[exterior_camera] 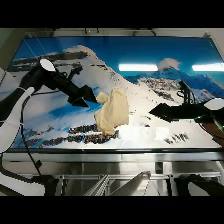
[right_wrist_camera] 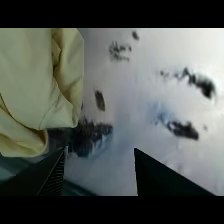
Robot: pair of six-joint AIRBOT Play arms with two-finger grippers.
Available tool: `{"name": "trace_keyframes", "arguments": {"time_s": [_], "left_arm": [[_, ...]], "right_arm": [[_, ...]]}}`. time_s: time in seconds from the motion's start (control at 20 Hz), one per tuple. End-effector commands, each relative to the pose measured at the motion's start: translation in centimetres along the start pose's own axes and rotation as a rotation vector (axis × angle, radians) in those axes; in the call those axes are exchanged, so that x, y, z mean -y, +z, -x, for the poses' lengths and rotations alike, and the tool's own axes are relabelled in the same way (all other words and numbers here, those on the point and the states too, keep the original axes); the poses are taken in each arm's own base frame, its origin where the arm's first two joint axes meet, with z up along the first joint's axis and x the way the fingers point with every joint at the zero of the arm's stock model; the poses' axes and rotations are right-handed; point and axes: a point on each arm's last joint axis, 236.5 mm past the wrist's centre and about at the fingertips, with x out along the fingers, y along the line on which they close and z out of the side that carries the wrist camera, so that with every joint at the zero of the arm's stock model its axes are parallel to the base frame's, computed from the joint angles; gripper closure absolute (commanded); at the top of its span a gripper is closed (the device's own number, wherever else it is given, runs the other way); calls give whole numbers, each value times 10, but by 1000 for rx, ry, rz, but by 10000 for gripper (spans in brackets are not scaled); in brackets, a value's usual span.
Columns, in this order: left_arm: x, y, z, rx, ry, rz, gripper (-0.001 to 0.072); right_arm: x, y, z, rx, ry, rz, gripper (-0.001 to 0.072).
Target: Fold the shirts.
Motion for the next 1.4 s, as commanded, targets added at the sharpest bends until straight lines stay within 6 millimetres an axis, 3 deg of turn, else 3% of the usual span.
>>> {"name": "trace_keyframes", "arguments": {"time_s": [0.0,0.3,0.55,0.6,0.65,0.7,0.75,0.8,0.9,1.1,1.25,1.35], "left_arm": [[11,-3,-40,25,-132,16,69],[27,-10,-88,-105,-190,10,70],[44,-7,-97,-117,-185,-37,72],[45,-6,-96,-115,-187,-38,126],[45,-7,-96,-119,-186,-38,287],[45,-8,-96,-125,-189,-39,444],[48,-10,-95,-133,-199,-38,620],[49,-10,-92,-134,-212,-34,687],[63,-6,-80,-111,-279,-37,687],[83,2,-39,-15,-306,-98,687],[97,5,1,77,-307,-147,685],[104,5,29,137,-305,-172,680]], "right_arm": [[-13,12,-31,5,145,-38,231],[-26,-10,-97,-62,177,-41,231],[-40,-17,-135,-145,188,-2,232],[-45,-12,-139,-140,201,-9,232],[-51,-6,-142,-128,221,-24,238],[-56,-2,-143,-121,239,-20,353],[-61,0,-142,-126,257,-16,580],[-65,1,-141,-130,268,-8,632],[-75,1,-135,-143,312,56,699],[-80,13,-115,-125,351,60,701],[-91,26,-87,-94,399,78,701],[-100,41,-58,-41,429,102,702]]}}
